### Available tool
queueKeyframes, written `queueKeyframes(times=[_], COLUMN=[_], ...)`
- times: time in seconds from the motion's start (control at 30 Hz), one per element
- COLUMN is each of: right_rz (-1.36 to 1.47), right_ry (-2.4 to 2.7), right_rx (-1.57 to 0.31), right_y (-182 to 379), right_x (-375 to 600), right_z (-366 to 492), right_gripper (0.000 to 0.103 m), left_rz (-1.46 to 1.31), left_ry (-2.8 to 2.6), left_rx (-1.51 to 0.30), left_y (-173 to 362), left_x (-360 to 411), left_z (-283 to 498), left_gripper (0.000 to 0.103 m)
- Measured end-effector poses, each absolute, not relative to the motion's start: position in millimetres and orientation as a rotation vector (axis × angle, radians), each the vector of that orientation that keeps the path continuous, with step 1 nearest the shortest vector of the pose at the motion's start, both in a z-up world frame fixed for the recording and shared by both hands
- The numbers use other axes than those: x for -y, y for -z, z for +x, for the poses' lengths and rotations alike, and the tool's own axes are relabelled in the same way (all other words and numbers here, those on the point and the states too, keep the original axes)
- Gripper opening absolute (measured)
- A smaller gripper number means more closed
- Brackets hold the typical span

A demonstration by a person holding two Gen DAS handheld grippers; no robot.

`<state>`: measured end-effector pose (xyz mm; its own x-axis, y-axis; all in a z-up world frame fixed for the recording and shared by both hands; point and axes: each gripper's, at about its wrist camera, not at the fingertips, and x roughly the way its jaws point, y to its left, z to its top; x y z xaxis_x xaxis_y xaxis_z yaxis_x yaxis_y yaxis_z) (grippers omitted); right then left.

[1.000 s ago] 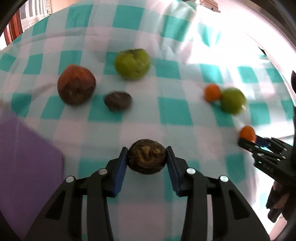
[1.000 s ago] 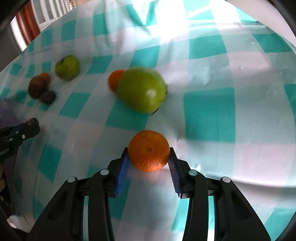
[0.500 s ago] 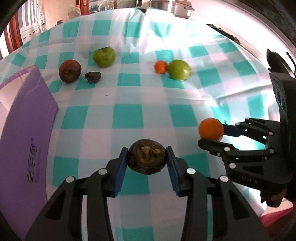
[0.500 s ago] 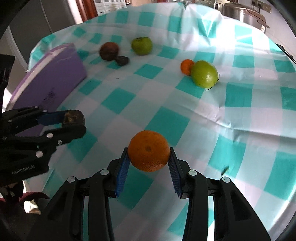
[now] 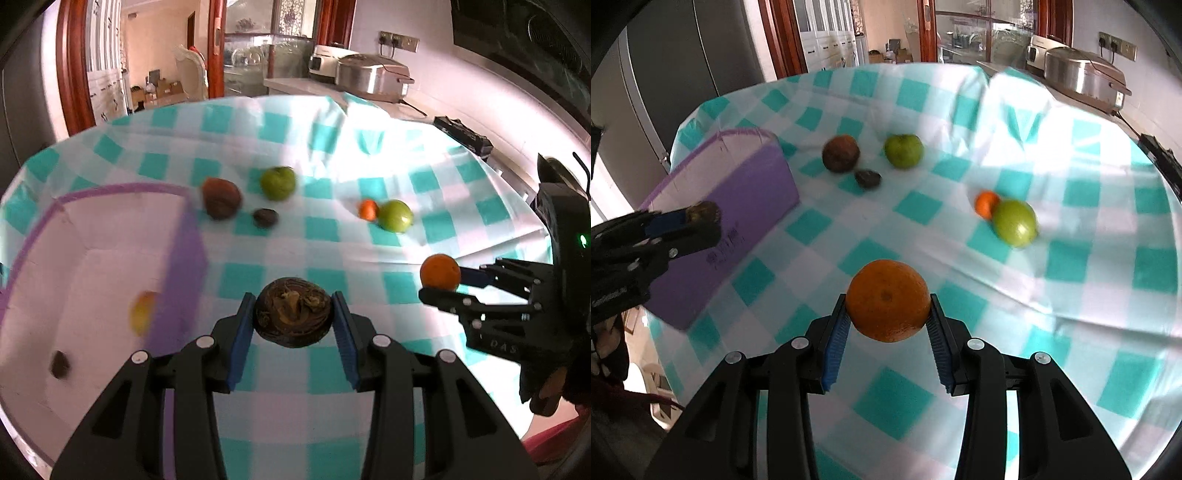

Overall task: Organize fruits
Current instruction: 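Carry both fruits over the white box and open both tools to release them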

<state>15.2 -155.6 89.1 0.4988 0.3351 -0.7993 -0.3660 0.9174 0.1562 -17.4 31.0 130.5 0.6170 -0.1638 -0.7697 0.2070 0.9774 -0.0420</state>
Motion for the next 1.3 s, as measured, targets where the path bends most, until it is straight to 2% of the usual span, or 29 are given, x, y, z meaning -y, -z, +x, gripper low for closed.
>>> queueKeyframes(times=[0.17, 0.33, 0.7, 1.07, 1.3], right_rz=[-0.051, -0.063, -0.218, -0.436, -0.487], right_ry=[-0.478, -0.545, -0.752, -0.835, -0.803], right_rx=[-0.923, -0.869, -0.844, -0.968, -1.036], right_y=[-114, -141, -143, -95, -75], right_x=[97, 33, -121, -195, -196], right_z=[19, 25, 37, 32, 33], right_gripper=[0.041, 0.041, 0.041, 0.041, 0.042], left_rz=[0.037, 0.04, 0.023, 0.092, 0.14], left_ry=[0.178, 0.137, 0.013, -0.02, -0.014], left_rx=[-0.83, -0.81, -0.862, -1.026, -1.02], left_y=[-163, -174, -161, -107, -100], left_x=[-96, -157, -284, -325, -324], left_z=[-17, -12, -2, 11, 10], left_gripper=[0.042, 0.042, 0.042, 0.042, 0.043])
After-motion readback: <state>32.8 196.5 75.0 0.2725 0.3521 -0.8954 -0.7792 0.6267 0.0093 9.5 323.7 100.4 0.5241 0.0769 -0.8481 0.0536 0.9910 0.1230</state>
